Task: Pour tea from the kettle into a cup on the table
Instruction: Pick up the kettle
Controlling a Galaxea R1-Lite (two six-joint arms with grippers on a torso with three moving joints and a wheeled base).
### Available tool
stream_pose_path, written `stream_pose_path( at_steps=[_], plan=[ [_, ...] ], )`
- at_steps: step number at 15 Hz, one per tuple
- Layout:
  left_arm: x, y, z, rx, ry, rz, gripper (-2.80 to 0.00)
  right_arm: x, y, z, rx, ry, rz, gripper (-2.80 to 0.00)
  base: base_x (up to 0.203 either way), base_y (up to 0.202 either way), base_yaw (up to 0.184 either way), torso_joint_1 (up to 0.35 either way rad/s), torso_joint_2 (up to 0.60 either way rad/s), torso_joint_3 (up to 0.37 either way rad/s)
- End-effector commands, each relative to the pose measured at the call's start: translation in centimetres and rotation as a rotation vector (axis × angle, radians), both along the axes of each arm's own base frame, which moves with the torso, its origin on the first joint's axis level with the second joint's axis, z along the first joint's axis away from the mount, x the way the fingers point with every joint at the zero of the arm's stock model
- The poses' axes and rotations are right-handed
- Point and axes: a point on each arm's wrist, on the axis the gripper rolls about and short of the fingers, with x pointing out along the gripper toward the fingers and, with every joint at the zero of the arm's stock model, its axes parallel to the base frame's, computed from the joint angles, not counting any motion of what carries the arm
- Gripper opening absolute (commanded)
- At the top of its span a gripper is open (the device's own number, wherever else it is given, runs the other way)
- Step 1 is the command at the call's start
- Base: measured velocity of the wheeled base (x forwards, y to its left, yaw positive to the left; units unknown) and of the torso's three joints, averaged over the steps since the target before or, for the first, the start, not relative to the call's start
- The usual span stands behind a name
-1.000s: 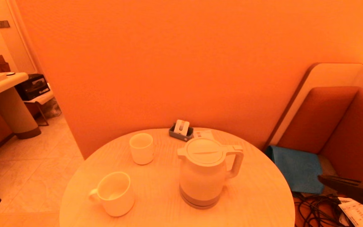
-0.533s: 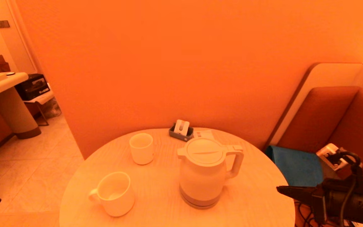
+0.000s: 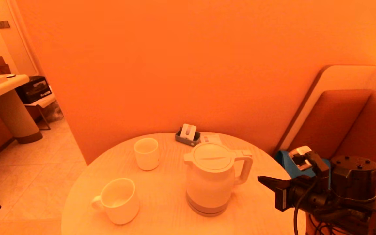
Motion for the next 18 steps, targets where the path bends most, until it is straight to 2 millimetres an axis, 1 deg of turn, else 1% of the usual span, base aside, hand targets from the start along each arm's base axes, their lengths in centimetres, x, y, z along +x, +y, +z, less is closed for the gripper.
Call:
stream_pose_path(
  at_steps=[1,2,7,10,11,16,18],
  plan=[
    [0.0,0.0,0.0,-0.001,0.0,0.0,-2.8,-0.2,0.9,-0.3,-0.017,0.004,-0.004,-2.8,0.0,0.0,0.0,0.0,0.0,0.0],
    [0.0,0.0,0.0,-0.001,0.0,0.0,-2.8,-0.1,1.0,-0.2,-0.029,-0.007,-0.033,-2.8,0.0,0.0,0.0,0.0,0.0,0.0],
    [0.0,0.0,0.0,-0.004,0.0,0.0,-2.8,-0.1,1.1,-0.3,-0.022,0.006,-0.039,-2.8,0.0,0.0,0.0,0.0,0.0,0.0],
    [0.0,0.0,0.0,-0.004,0.0,0.0,-2.8,0.6,1.4,-0.4,-0.022,0.005,-0.039,-2.8,0.0,0.0,0.0,0.0,0.0,0.0],
    [0.0,0.0,0.0,-0.004,0.0,0.0,-2.8,0.7,1.4,-0.4,-0.023,0.004,-0.039,0.0,0.0,0.0,0.0,0.0,0.0,0.0],
    [0.0,0.0,0.0,-0.004,0.0,0.0,-2.8,0.9,1.5,-0.4,-0.022,0.003,-0.037,0.0,0.0,0.0,0.0,0.0,0.0,0.0],
    [0.0,0.0,0.0,-0.004,0.0,0.0,-2.8,1.6,1.8,-1.0,-0.03,0.015,-0.043,0.0,0.0,0.0,0.0,0.0,0.0,0.0]
  ],
)
